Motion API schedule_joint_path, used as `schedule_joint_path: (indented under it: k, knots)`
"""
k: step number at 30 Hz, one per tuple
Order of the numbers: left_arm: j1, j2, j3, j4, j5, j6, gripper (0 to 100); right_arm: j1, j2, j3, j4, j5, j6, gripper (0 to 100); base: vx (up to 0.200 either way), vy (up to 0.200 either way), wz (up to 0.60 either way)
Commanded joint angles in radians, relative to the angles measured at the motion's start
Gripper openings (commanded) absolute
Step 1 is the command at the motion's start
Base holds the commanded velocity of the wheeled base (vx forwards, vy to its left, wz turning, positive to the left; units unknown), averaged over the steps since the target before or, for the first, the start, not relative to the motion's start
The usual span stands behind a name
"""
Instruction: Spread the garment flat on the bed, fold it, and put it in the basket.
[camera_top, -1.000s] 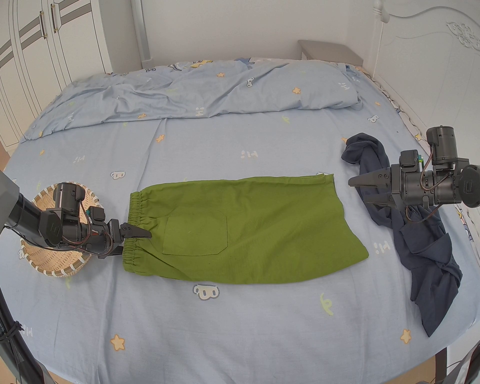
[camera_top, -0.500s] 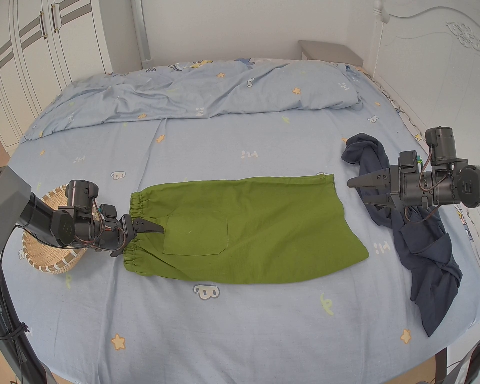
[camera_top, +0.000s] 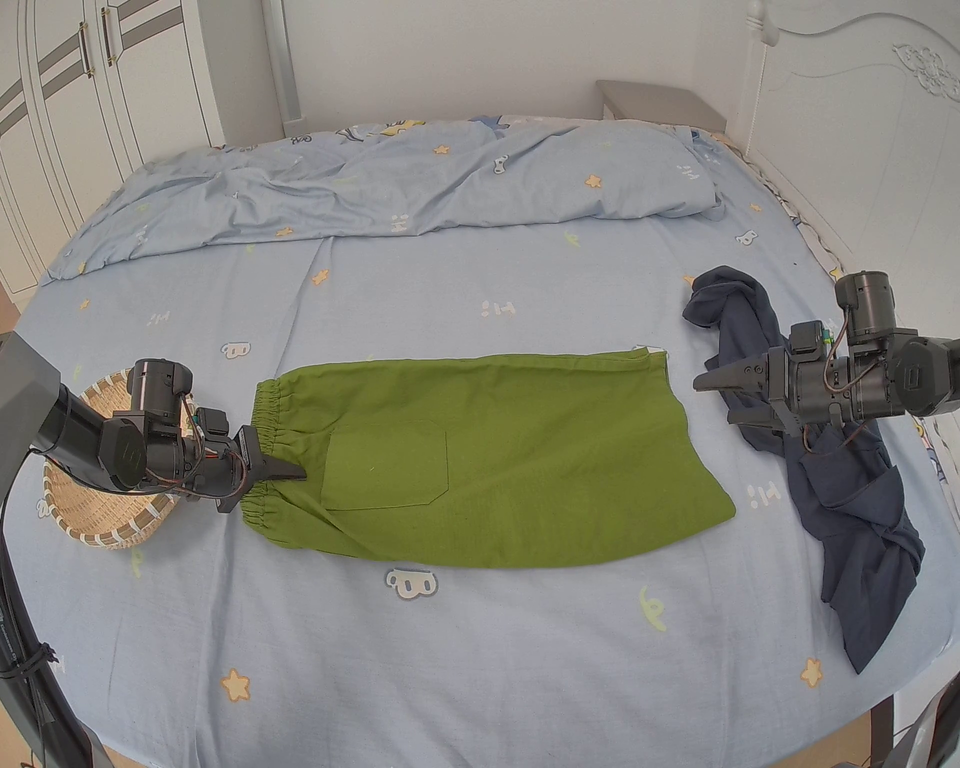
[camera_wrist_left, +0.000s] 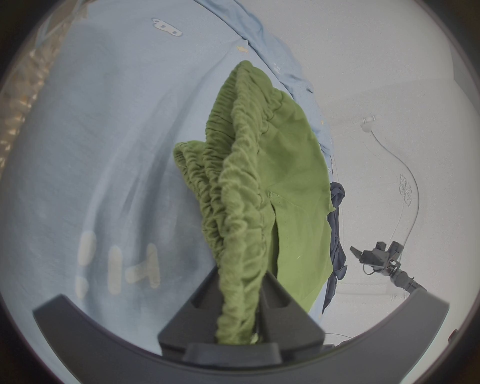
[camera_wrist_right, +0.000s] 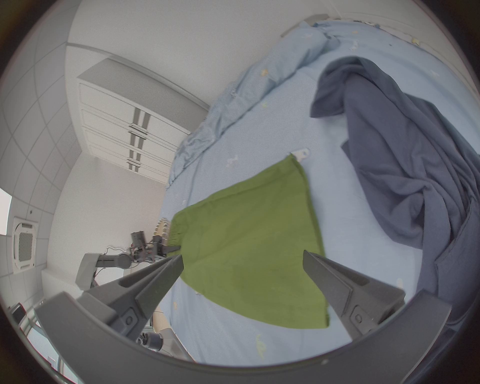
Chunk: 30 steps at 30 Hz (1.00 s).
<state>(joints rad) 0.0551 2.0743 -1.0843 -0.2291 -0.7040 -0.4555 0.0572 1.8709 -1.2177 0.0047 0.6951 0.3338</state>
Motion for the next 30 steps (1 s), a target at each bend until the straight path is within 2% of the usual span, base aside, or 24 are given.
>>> schedule_joint_path:
  k: [1,7,12,25,30]
  knots:
    - [0.002,-0.037,-0.003,-0.002,0.0,-0.025,0,-0.037,0.094,-0.005,0.003,-0.006,-0.01,100,0.0,0.0,0.0]
    - [-0.004,-0.06,0.0,-0.001,-0.002,-0.032,0,-0.079,0.146,-0.023,0.029,-0.006,-0.038,100,0.0,0.0,0.0]
    - [-0.006,-0.065,0.001,-0.001,-0.002,-0.032,0,-0.066,0.182,-0.069,0.129,-0.005,-0.075,100,0.0,0.0,0.0]
    - [-0.012,-0.065,0.003,0.002,-0.003,-0.035,0,-0.011,0.278,-0.094,0.15,0.007,-0.093,100,0.0,0.0,0.0]
    - [-0.012,-0.066,0.004,0.002,-0.029,-0.051,0,-0.002,0.304,-0.112,0.167,0.017,-0.085,100,0.0,0.0,0.0]
